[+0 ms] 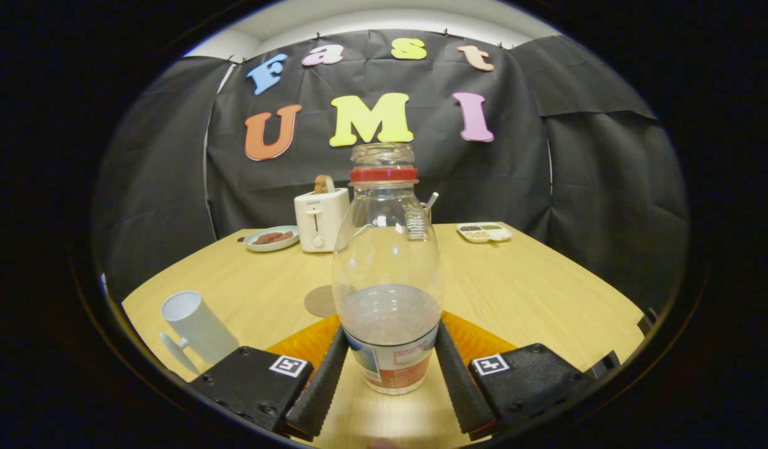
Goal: Take the bottle from table, then pour the juice into the cup, finally place the bottle on the coaster
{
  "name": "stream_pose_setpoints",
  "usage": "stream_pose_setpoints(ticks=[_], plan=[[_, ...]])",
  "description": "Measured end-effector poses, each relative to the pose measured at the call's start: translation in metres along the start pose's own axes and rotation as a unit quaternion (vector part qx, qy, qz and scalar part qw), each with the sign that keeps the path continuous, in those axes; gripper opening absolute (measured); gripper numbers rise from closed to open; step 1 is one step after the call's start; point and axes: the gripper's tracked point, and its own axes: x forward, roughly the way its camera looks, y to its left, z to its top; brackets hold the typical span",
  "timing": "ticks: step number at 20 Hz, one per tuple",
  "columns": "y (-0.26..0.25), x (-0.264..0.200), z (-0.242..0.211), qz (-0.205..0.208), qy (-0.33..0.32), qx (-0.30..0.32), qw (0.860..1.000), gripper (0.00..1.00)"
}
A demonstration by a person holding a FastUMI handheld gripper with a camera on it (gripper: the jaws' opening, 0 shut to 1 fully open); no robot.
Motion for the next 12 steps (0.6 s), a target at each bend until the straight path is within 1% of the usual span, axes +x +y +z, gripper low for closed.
stream_pose_setpoints(ticks=[3,7,10,12], plan=[[0.010,-0.002,0.003,0.006,0.005,-0.038,0.999,0.79],[0.025,-0.007,0.021,0.010,-0.014,-0.116,0.993,0.77],[0.034,-0.006,0.030,0.007,-0.021,-0.181,0.983,0.76],[0.037,-0.005,0.033,0.000,-0.023,-0.237,0.971,0.76]])
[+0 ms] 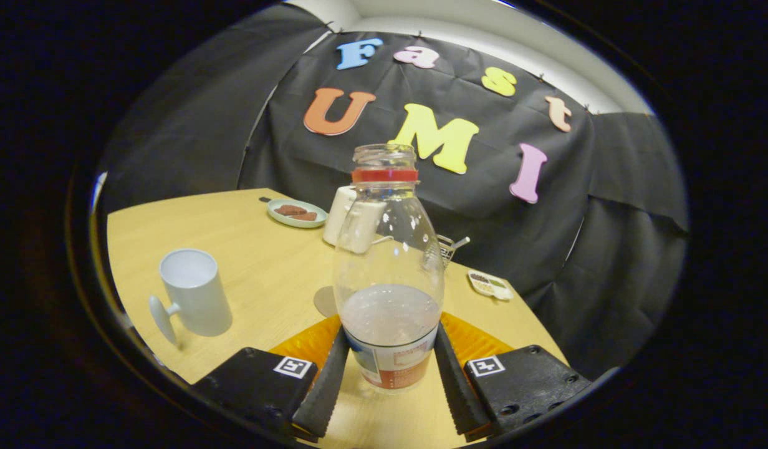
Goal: Take the bottle from table, then pour the juice into the cup, finally place the bottle on the coaster
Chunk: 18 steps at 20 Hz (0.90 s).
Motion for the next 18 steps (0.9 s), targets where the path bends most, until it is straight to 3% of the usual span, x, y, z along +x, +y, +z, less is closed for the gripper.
stream_pose_setpoints(ticks=[4,7,18], plan=[[-0.001,0.006,0.006,-0.024,-0.006,-0.119,0.993,0.76],[0.004,0.007,0.012,-0.041,-0.018,-0.200,0.979,0.76],[0.041,0.006,0.030,-0.067,-0.057,-0.403,0.911,0.76]])
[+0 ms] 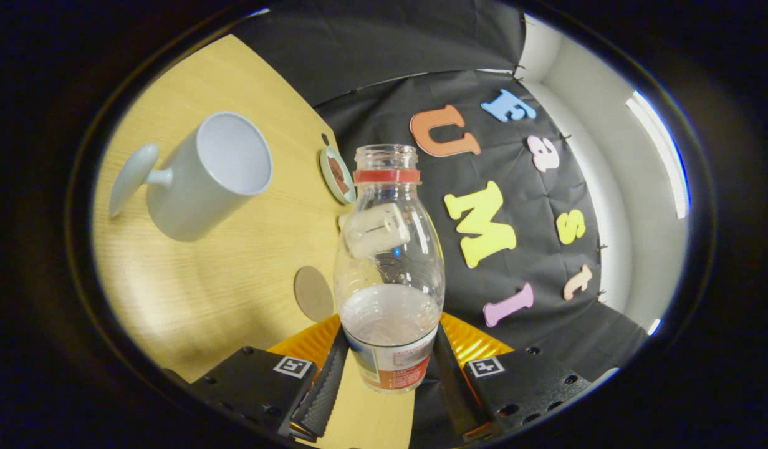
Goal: Take the bottle from table, then pour the juice into the cup, finally place the bottle on the coaster
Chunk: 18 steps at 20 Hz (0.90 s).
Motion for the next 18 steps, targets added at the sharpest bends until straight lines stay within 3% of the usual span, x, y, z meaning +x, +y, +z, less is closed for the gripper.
stream_pose_setpoints(ticks=[9,18], plan=[[-0.005,0.013,0.015,-0.016,-0.005,-0.107,0.994,0.76],[-0.025,0.013,0.033,-0.049,-0.024,-0.198,0.979,0.76]])
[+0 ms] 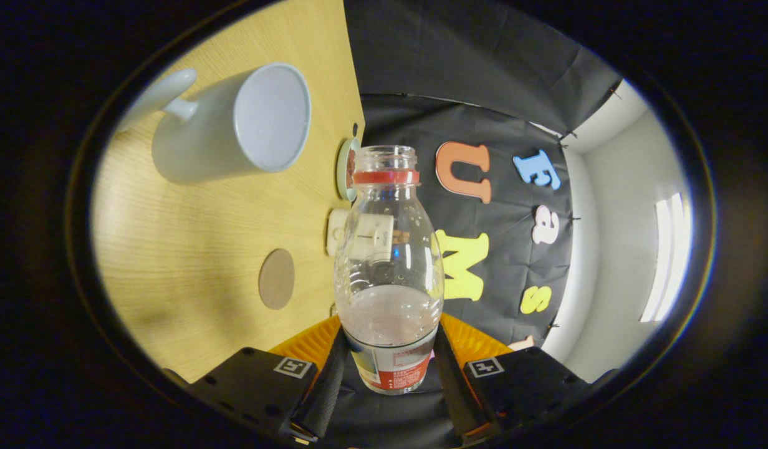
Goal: Take the bottle from table, then pour the juice into the cup, finally place the bottle on the coaster
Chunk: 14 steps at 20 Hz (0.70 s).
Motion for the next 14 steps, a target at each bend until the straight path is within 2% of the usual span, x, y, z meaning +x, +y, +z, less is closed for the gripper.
stream_pose_setpoints(ticks=[14], plan=[[-0.010,-0.006,0.007,-0.006,-0.015,-0.047,0.999,0.76]])
